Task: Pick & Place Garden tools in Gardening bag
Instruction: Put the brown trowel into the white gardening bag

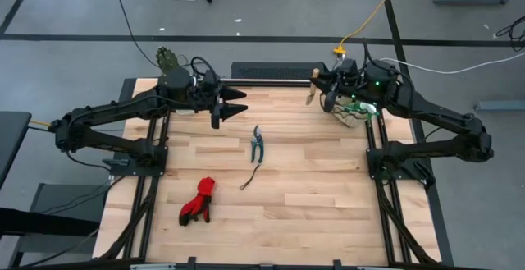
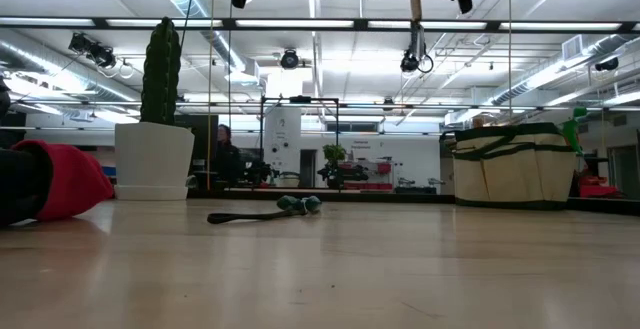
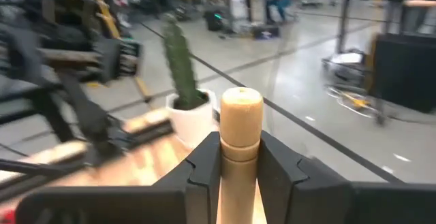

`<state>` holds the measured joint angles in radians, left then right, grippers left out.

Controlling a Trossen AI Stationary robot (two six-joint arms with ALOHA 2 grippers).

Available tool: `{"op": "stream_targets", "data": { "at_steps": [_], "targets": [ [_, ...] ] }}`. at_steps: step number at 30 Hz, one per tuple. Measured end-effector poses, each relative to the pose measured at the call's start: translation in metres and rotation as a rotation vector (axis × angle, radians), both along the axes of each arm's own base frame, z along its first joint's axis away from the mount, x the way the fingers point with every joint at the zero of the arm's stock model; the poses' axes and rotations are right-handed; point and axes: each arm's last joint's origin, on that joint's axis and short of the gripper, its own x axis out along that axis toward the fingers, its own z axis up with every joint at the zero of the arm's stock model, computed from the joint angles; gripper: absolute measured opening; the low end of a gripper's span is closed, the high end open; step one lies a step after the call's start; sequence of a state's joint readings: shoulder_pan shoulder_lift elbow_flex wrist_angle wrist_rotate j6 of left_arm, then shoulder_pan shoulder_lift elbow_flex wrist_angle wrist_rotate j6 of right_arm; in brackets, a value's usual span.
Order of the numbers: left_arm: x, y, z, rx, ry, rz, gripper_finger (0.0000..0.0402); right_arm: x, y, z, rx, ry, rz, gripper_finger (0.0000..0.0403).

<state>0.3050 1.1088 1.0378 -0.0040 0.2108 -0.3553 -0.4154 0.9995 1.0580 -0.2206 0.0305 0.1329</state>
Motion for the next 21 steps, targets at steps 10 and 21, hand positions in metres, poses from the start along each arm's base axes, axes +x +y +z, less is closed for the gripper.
{"op": "stream_targets", "data": {
  "at_steps": [10,21],
  "targets": [
    [0.000,0.000,0.000,-0.001,0.001,-0.002,0.0270,-0.013,-0.008,-0.018,0.049,0.200,-0.129,0.0075],
    [0.000,0.000,0.000,-0.001,0.002,0.007,0.0270,-0.026,-0.025,-0.023,0.019,0.299,-0.382,0.0075]
  ]
}}
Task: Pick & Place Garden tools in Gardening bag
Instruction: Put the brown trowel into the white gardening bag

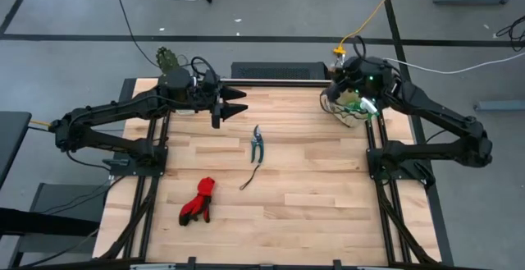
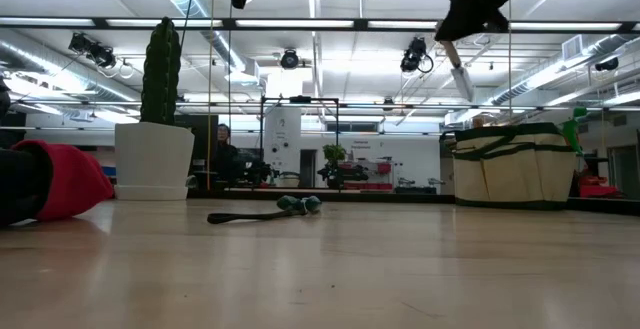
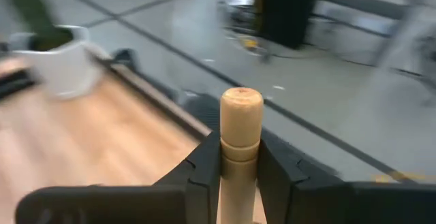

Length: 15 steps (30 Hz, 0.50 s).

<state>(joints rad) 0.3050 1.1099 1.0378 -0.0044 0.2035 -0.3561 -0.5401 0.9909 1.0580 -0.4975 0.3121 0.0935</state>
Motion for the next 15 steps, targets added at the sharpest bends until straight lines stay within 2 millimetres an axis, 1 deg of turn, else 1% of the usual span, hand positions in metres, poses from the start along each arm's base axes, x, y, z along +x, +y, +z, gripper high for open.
{"op": "stream_targets", "data": {
  "at_steps": [4,8,15],
  "targets": [
    [0.000,0.000,0.000,0.000,0.000,0.000,0.0270,-0.007,-0.007,-0.001,-0.034,0.043,-0.145,0.0075],
    [0.000,0.000,0.000,0.000,0.000,0.000,0.0270,-0.012,-0.011,-0.001,-0.053,0.056,-0.250,0.0075],
    [0.000,0.000,0.000,0.000,0.000,0.001,0.0270,-0.017,-0.015,-0.001,-0.083,0.077,-0.353,0.0075]
  ]
}}
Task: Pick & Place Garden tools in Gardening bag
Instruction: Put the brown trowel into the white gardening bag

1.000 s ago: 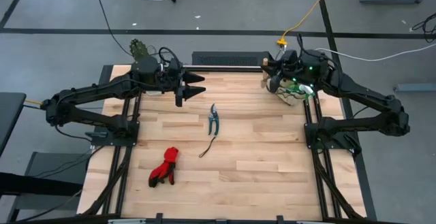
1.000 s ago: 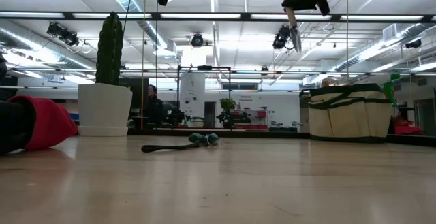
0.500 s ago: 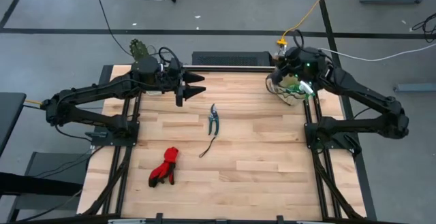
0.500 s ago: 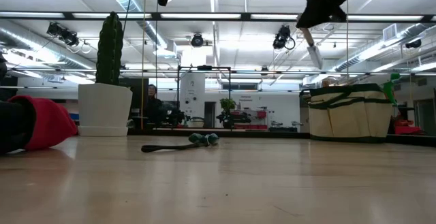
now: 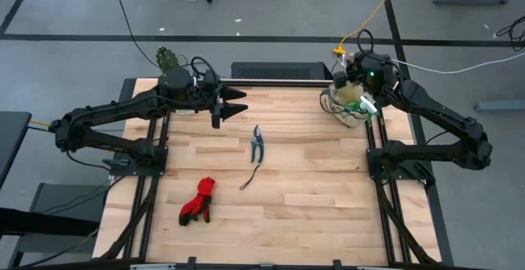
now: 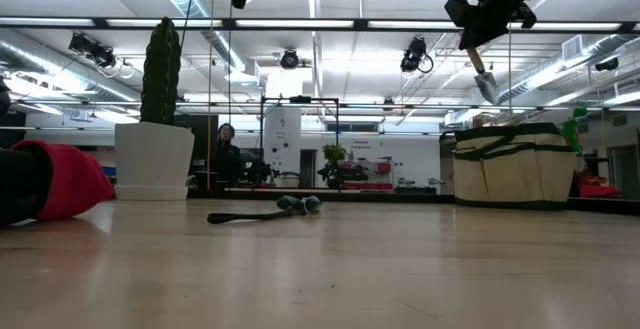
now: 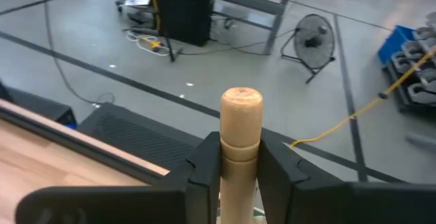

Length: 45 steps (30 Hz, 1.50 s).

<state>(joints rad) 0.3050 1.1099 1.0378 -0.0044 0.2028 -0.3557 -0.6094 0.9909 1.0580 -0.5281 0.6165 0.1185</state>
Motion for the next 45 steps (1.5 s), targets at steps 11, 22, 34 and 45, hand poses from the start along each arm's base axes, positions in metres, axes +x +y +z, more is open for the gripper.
{"op": "stream_targets", "data": {
  "at_steps": [11,22,34,45],
  "targets": [
    [0.000,0.000,0.000,0.002,0.000,0.015,0.0270,-0.001,-0.003,-0.021,0.012,0.051,-0.088,0.0075],
    [0.000,0.001,0.000,0.004,0.001,0.022,0.0270,0.005,-0.007,-0.060,0.012,0.010,-0.100,0.0075],
    [0.000,0.001,0.000,0.004,0.001,0.025,0.0270,0.005,-0.007,-0.098,0.020,-0.005,-0.108,0.0075],
    [0.000,0.001,0.000,0.004,0.001,0.026,0.0270,0.005,-0.007,-0.102,0.009,-0.021,-0.102,0.0075]
  ]
}}
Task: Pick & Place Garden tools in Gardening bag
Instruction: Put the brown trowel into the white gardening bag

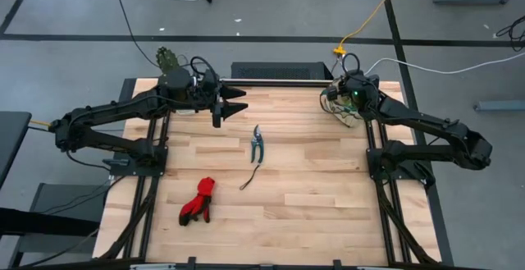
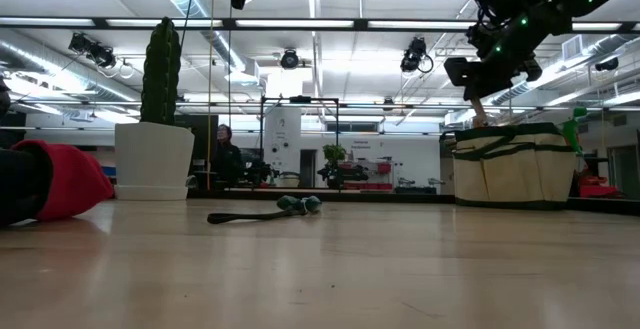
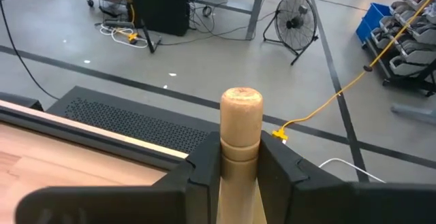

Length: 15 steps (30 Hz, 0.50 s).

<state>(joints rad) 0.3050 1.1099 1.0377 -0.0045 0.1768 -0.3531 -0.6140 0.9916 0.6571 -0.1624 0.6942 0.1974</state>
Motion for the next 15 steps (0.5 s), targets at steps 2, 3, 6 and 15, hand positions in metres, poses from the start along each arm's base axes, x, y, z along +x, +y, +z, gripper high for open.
{"op": "stream_targets", "data": {
  "at_steps": [2,3,6,15],
  "targets": [
    [0.000,0.000,0.000,0.000,0.000,0.000,0.0270,0.000,0.000,0.000,-0.004,0.017,0.002,0.0075],
    [0.000,0.000,0.000,0.000,0.000,0.000,0.0270,0.000,0.000,0.000,-0.006,0.028,0.007,0.0075],
    [0.000,0.000,0.000,0.009,0.002,0.000,0.0270,0.000,0.000,0.000,-0.011,0.067,0.021,0.0075],
    [0.000,0.000,0.000,0.008,0.003,0.000,0.0270,-0.003,0.002,-0.027,-0.028,0.088,0.035,0.0075]
  ]
}}
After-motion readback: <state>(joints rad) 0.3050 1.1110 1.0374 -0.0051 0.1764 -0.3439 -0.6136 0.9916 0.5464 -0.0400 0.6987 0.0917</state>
